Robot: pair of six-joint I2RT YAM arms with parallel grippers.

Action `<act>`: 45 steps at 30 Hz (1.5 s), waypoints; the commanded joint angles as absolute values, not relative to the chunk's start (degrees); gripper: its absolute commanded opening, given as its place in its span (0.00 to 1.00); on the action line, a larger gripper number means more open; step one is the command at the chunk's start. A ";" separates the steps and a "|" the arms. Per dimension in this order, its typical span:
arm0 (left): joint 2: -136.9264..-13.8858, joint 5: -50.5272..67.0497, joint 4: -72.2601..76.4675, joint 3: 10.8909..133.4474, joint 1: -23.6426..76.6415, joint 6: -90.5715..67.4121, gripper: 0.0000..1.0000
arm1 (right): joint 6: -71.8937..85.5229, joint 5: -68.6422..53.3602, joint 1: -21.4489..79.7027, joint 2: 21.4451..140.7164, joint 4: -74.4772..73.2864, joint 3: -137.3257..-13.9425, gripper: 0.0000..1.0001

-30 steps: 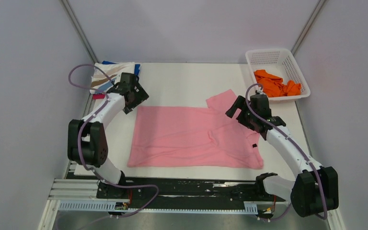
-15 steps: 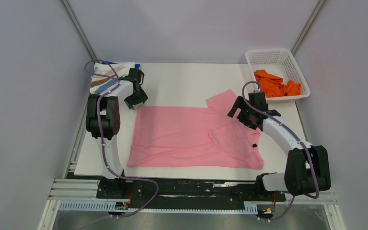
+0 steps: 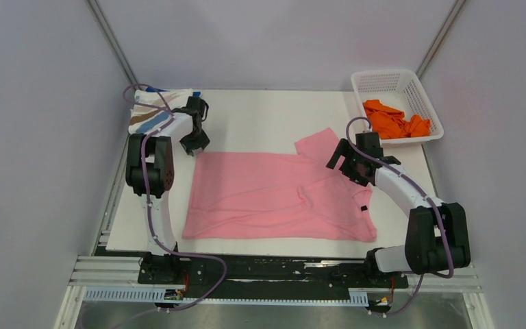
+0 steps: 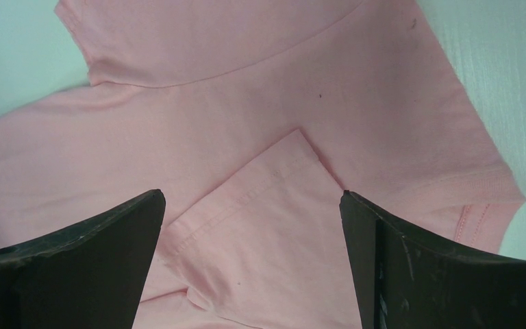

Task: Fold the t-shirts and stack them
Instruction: Grab the side of the flattened tshirt furthest away from the robot with both arms

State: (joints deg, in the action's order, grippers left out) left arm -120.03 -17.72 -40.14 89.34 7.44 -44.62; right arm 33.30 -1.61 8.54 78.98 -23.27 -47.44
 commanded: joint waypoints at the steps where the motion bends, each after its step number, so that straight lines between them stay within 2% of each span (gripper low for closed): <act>1: -121.10 -19.17 -45.68 88.90 9.21 -45.42 0.56 | 32.78 -1.94 8.28 79.13 -21.53 -49.15 1.00; 6: -122.30 -19.73 -48.78 90.68 10.11 -46.50 0.49 | 32.87 -0.92 8.29 78.04 -21.53 -48.40 1.00; 15: -121.81 -21.93 -51.68 90.70 11.57 -48.23 0.44 | 32.96 -0.10 8.23 77.52 -21.53 -48.05 1.00; 17: -122.08 -21.95 -51.66 90.78 11.66 -48.35 0.37 | 32.92 0.00 8.22 77.57 -21.52 -48.14 1.00; 23: -122.51 -22.16 -52.12 92.15 11.69 -48.07 0.01 | 31.42 2.74 8.24 78.68 -21.53 -49.82 1.00; 28: -121.73 -22.06 -52.39 93.30 11.69 -46.96 0.00 | 28.55 4.33 8.24 83.34 -20.84 -55.57 1.00; 33: -119.89 -20.75 -51.34 92.59 11.69 -46.23 0.00 | 25.87 5.16 8.31 93.56 -20.05 -66.85 0.99; 37: -117.95 -19.19 -49.91 91.29 11.69 -45.82 0.00 | 24.58 4.67 8.35 104.30 -21.17 -78.66 0.92; 45: -115.91 -16.75 -48.59 89.35 11.69 -45.48 0.00 | 18.14 11.25 10.22 124.24 -25.83 -102.22 0.76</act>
